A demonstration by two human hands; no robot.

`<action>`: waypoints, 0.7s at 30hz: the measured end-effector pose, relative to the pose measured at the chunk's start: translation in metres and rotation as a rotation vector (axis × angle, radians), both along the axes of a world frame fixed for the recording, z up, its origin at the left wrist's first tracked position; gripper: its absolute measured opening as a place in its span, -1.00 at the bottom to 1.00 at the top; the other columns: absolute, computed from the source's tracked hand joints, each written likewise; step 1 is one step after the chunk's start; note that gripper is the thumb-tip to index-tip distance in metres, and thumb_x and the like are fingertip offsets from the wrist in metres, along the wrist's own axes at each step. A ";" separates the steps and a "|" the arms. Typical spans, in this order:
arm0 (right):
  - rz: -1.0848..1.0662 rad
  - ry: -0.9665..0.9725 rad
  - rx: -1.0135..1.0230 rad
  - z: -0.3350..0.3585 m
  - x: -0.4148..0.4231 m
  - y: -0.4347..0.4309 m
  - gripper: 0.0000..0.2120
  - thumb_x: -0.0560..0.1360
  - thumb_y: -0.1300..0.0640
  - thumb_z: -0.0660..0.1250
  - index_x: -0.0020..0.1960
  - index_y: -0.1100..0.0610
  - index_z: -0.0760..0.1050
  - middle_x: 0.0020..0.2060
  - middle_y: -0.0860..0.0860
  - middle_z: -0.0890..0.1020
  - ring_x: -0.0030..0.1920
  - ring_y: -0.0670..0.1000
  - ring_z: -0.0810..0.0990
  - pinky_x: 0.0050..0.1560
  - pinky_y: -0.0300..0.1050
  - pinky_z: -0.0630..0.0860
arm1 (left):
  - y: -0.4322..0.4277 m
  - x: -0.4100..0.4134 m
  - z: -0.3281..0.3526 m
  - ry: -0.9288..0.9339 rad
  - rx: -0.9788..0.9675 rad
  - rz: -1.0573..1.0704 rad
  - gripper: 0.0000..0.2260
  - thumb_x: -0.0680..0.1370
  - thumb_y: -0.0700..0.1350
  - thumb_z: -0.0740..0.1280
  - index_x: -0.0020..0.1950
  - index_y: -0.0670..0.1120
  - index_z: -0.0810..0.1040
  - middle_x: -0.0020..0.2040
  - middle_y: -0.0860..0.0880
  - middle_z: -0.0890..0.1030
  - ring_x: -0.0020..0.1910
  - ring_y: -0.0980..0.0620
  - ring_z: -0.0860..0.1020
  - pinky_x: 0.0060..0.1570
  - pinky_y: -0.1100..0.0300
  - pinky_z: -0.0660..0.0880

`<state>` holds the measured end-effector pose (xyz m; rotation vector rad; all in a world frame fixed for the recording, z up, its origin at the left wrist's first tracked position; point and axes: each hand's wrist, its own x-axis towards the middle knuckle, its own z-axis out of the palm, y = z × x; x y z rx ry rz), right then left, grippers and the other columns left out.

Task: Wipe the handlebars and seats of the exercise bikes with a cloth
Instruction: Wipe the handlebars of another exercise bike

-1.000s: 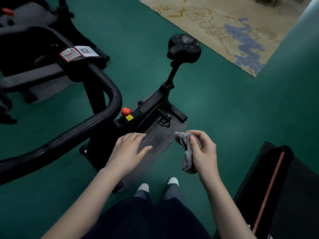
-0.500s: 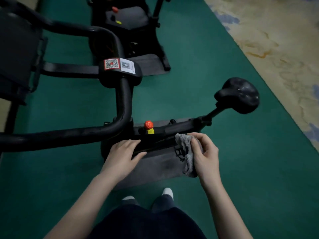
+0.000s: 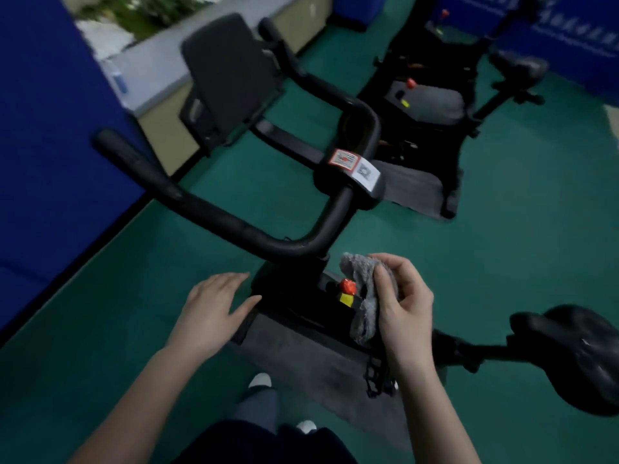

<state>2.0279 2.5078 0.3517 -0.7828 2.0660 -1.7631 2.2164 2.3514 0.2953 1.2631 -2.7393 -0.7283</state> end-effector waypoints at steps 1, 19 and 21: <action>0.031 0.010 -0.022 0.006 0.000 -0.011 -0.81 0.58 0.28 0.25 -0.06 0.04 0.57 -0.15 -0.11 0.66 -0.06 -0.11 0.61 -0.01 -0.32 0.48 | -0.004 0.007 0.003 -0.001 -0.010 0.042 -0.48 0.57 0.19 0.15 0.47 -0.02 0.30 0.44 0.03 0.36 0.42 0.06 0.28 0.40 0.18 0.09; 0.481 0.252 -0.114 0.056 0.053 -0.189 -0.83 0.59 0.27 0.24 -0.01 0.08 0.57 -0.18 -0.14 0.62 -0.15 -0.14 0.57 -0.14 -0.38 0.41 | -0.102 0.060 0.042 0.286 -0.113 0.420 -0.44 0.53 0.24 0.07 0.43 -0.02 0.35 0.36 0.04 0.44 0.36 0.07 0.34 0.38 0.13 0.18; 0.526 0.306 -0.147 0.062 0.063 -0.203 -0.84 0.59 0.27 0.23 0.00 0.09 0.55 -0.20 -0.09 0.59 -0.23 -0.08 0.53 -0.23 -0.35 0.40 | -0.106 0.058 0.047 0.375 -0.104 0.418 -0.45 0.53 0.23 0.08 0.43 -0.03 0.36 0.34 0.05 0.45 0.34 0.09 0.36 0.39 0.10 0.24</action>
